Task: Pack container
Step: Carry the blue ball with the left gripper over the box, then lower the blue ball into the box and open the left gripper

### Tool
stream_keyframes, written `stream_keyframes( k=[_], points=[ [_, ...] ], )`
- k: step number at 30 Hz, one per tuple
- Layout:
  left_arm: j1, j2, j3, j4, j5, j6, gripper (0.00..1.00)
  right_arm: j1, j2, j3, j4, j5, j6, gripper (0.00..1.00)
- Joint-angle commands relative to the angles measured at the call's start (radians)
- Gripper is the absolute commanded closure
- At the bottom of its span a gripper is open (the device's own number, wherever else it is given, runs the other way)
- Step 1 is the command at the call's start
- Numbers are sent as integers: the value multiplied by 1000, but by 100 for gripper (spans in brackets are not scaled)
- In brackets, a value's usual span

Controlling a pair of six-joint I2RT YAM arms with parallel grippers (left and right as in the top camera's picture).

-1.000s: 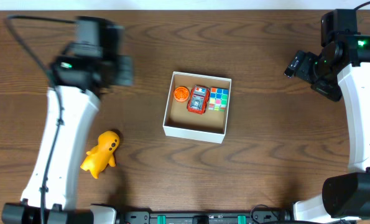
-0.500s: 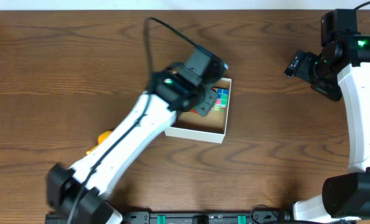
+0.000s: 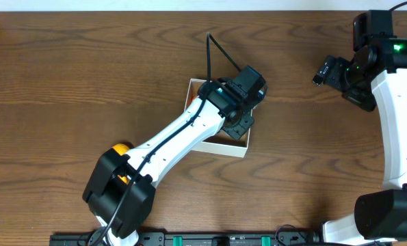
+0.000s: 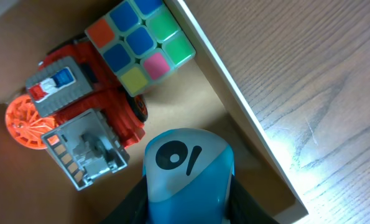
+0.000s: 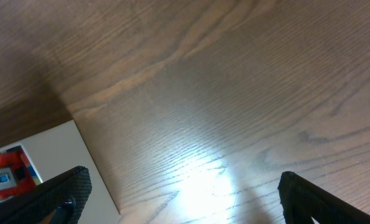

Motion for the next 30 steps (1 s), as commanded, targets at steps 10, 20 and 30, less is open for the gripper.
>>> stream_keyframes(
  k=[10, 20, 30],
  points=[
    [2, 95, -7, 1, 7, 14, 59, 3, 1, 0, -2, -3, -15, 1],
    [2, 78, -3, 1, 3, 18, 17, 3, 1, 0, 0, -2, -18, 1],
    [10, -120, 1, -36, -20, 18, 15, 3, 1, 0, -1, 4, -18, 1]
  ],
)
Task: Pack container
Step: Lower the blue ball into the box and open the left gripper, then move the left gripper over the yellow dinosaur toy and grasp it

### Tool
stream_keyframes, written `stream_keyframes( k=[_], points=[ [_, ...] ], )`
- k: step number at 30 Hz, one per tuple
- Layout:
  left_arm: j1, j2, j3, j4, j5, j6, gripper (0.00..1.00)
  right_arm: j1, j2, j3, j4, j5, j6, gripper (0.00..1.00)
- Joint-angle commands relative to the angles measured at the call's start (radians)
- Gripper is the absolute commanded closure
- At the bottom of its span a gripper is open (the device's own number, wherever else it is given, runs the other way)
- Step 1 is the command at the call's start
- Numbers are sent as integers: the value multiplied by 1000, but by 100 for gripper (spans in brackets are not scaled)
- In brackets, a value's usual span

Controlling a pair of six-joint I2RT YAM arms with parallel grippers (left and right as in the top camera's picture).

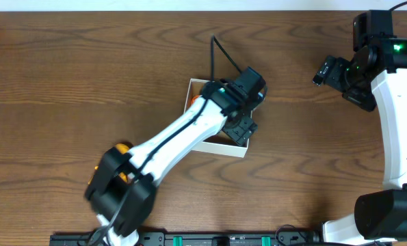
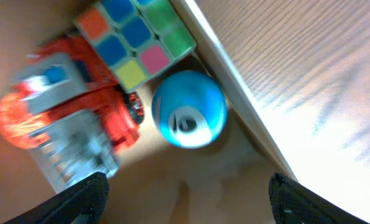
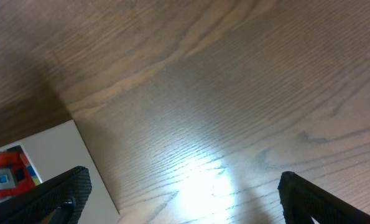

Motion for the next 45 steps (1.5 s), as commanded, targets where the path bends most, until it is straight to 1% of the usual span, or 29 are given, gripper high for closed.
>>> stream_keyframes(
  k=[1, 4, 5, 6, 7, 8, 11, 13, 16, 21, 24, 30, 34, 36, 41, 45],
  points=[
    [13, -130, 2, -37, -25, 2, 15, 3, 1, 0, -1, 4, -15, 1],
    [39, -221, 2, -107, -113, 1, 15, 3, 1, 0, -1, 4, -23, 1],
    [56, -253, 2, -135, -152, -7, 11, 3, 1, 0, -2, 4, -23, 1],
    [79, -283, 2, -161, -194, -31, 4, 3, 1, 0, -1, 4, -23, 1],
    [101, -304, 2, -178, -221, -58, 1, 3, 1, 0, -1, 4, -23, 1],
    [144, -334, 2, -201, -248, -105, 2, 3, 1, 0, -1, 4, -23, 1],
    [272, -387, 2, -239, -251, -217, 2, 3, 1, 0, -1, 4, -23, 1],
    [369, -404, 2, -270, -250, -266, 2, 3, 1, 0, -1, 4, -23, 1],
    [506, -407, -16, -319, -246, -261, 2, 3, 1, 0, -1, 3, -34, 1],
    [653, -407, -145, -308, -243, -211, 2, 3, 1, 0, -1, 4, -41, 1],
    [697, -407, -245, -292, -216, -140, 2, 3, 1, 0, 0, 4, -41, 1],
    [752, -407, -427, -289, -211, -114, 2, 3, 1, 0, 18, 4, -50, 1],
    [771, -407, -497, -288, -185, -104, 2, 3, 1, 0, 31, 3, -53, 1],
    [772, -407, -528, -278, -182, -76, 2, 3, 1, 0, 36, 3, -53, 1],
    [772, -407, -608, -201, -182, -42, 2, 3, 1, 0, 37, 3, -53, 1],
    [772, -406, -678, -108, -182, -42, 2, 3, 1, 0, 36, 3, -56, 1]
  ],
)
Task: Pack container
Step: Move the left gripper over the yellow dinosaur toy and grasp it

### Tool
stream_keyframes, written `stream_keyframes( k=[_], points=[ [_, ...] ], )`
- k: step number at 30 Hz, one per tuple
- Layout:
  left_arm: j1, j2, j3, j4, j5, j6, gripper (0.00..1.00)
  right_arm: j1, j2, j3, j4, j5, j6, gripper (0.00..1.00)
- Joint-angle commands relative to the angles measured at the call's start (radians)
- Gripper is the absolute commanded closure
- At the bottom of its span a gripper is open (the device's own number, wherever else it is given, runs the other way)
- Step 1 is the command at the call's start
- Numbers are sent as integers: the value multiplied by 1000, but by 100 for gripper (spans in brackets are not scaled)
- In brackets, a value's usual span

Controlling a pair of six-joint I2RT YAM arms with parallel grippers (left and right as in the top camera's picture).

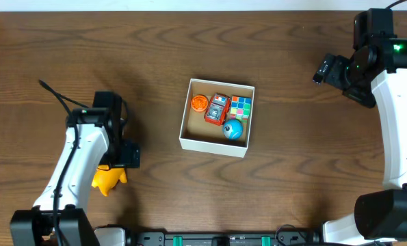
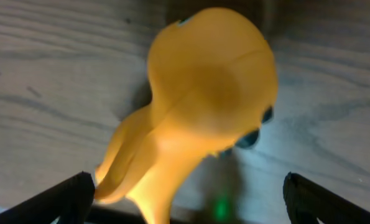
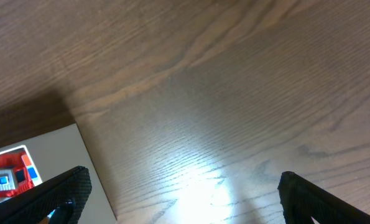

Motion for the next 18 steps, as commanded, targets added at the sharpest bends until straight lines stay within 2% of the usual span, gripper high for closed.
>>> stream_keyframes(
  k=[1, 7, 18],
  points=[
    [6, 1, -47, 56, 6, 25, 2, 3, 1, 0, 2, 3, -15, 1],
    [5, 37, -96, 177, 6, 37, 2, 3, 1, 0, 2, 3, -21, 1],
    [5, 175, -103, 208, 6, 39, 2, 3, 1, 0, -5, 3, -26, 1]
  ],
)
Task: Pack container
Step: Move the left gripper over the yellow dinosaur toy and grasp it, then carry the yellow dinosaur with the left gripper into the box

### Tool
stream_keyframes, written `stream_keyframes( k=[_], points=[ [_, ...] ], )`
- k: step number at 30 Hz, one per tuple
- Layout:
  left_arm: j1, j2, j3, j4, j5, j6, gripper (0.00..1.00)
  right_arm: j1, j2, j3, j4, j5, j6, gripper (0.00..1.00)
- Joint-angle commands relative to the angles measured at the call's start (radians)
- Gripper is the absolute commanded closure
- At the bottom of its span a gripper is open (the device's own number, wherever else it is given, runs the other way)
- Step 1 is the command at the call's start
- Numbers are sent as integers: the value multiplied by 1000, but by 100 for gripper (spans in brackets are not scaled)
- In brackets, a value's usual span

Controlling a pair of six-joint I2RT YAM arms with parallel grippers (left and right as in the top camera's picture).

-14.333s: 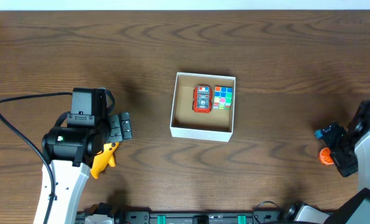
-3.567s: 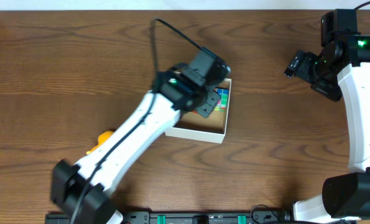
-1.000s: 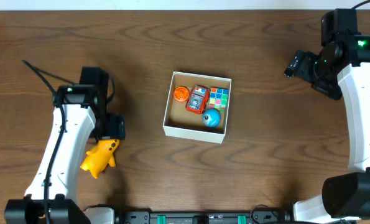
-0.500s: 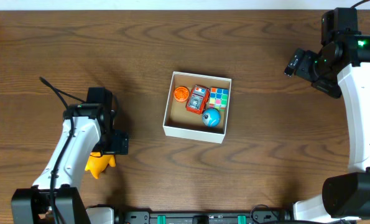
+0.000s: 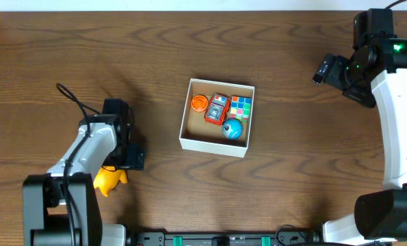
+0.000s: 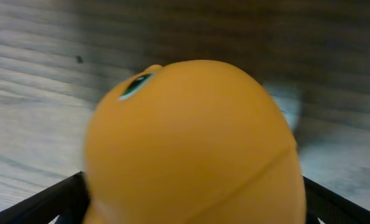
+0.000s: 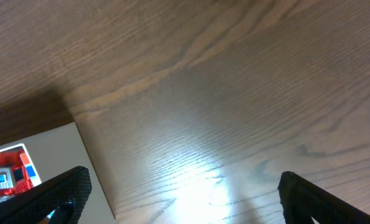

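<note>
The white box (image 5: pixel 213 145) stands mid-table and holds an orange disc (image 5: pixel 199 103), a red truck (image 5: pixel 217 109), a colour cube (image 5: pixel 241 107) and a blue ball (image 5: pixel 233 129). A yellow rubber toy (image 5: pixel 107 180) lies on the table at the front left. My left gripper (image 5: pixel 126 161) is right at it. In the left wrist view the toy (image 6: pixel 191 143) fills the frame between the open gripper's (image 6: pixel 194 208) dark fingers (image 6: pixel 63 199). My right gripper (image 5: pixel 324 70) hangs open at the back right, over bare wood (image 7: pixel 185 199).
The box's white corner (image 7: pixel 41 155) shows at the lower left of the right wrist view. A black cable (image 5: pixel 73 102) loops off the left arm. Brown wooden tabletop (image 5: pixel 312 171) lies all round the box.
My left gripper has come closer to the yellow toy, which now looms larger between its open fingers. The left arm has shifted a little right and forward. The right arm is unchanged.
First my left gripper was in the box, shut on the blue ball. A second later it was open and the ball lay beside the cube. Then the arm stood at the front left, open over the yellow toy, and now sits close around it.
</note>
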Motion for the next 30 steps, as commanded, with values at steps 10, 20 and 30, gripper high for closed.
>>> stream_keyframes(
  k=[10, 20, 30],
  points=[
    [5, 35, -11, -6, 8, 13, 39, 3, 1, 0, 1, 3, -18, 1],
    [5, 33, 8, -6, 9, 13, 73, 3, 1, 0, 0, 3, -18, 1],
    [-23, -56, 202, -50, 44, 14, 91, 3, 1, 0, 0, 3, -18, 1]
  ],
)
